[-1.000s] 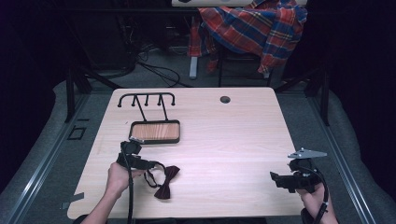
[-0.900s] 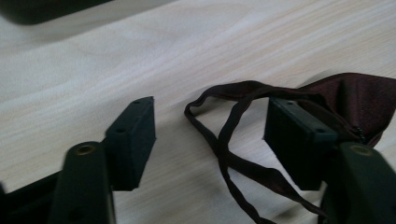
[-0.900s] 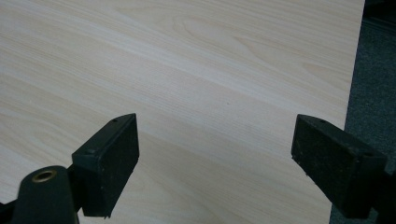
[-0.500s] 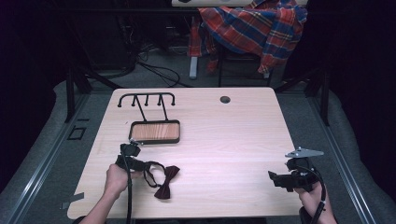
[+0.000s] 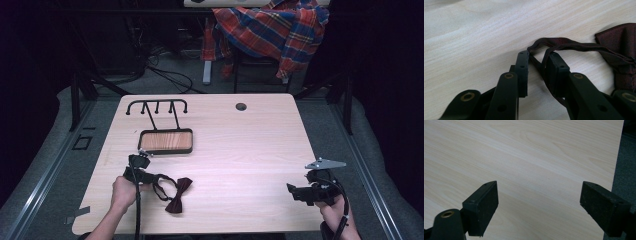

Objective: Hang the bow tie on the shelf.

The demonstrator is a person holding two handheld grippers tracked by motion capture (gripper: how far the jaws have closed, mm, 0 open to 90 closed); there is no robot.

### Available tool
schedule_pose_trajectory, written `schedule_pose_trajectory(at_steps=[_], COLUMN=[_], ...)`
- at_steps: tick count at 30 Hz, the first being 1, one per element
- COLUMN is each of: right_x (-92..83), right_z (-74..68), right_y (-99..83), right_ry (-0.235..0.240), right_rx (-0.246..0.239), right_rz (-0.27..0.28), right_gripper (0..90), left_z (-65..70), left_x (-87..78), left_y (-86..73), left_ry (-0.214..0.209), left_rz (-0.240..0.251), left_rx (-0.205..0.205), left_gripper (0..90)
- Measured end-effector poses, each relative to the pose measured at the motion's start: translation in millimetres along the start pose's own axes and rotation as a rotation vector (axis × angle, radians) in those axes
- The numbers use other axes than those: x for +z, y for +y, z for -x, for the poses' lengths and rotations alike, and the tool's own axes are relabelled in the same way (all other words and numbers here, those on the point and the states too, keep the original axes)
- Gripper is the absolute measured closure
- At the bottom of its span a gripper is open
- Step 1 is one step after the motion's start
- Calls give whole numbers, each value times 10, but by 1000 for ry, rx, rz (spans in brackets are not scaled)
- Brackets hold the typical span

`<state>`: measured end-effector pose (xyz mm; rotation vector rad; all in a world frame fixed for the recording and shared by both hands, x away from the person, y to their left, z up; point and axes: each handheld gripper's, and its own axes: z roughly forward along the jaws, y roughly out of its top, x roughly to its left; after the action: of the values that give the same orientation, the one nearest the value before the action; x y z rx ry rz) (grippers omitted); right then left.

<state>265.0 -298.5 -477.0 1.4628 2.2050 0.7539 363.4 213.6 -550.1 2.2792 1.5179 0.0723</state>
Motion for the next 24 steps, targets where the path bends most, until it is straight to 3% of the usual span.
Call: schedule_pose_trajectory(at_steps=[7, 12, 17, 24], right_x=[-12, 5, 20, 19], right_z=[3, -10, -26, -17], right_y=[-12, 11, 27, 21], right_ry=[-7, 1, 3, 2], right_rx=[4, -2, -12, -13], right_rz=[-2, 4, 1, -7], right_gripper=[148, 148, 149, 148], left_z=[22, 44, 32, 94], left_x=[29, 6, -153, -296], left_y=[18, 13, 15, 45], left_ry=[10, 16, 1, 10], left_rz=[-26, -21, 57, 129], left_rx=[32, 65, 75, 121], left_gripper=[863, 891, 893, 893])
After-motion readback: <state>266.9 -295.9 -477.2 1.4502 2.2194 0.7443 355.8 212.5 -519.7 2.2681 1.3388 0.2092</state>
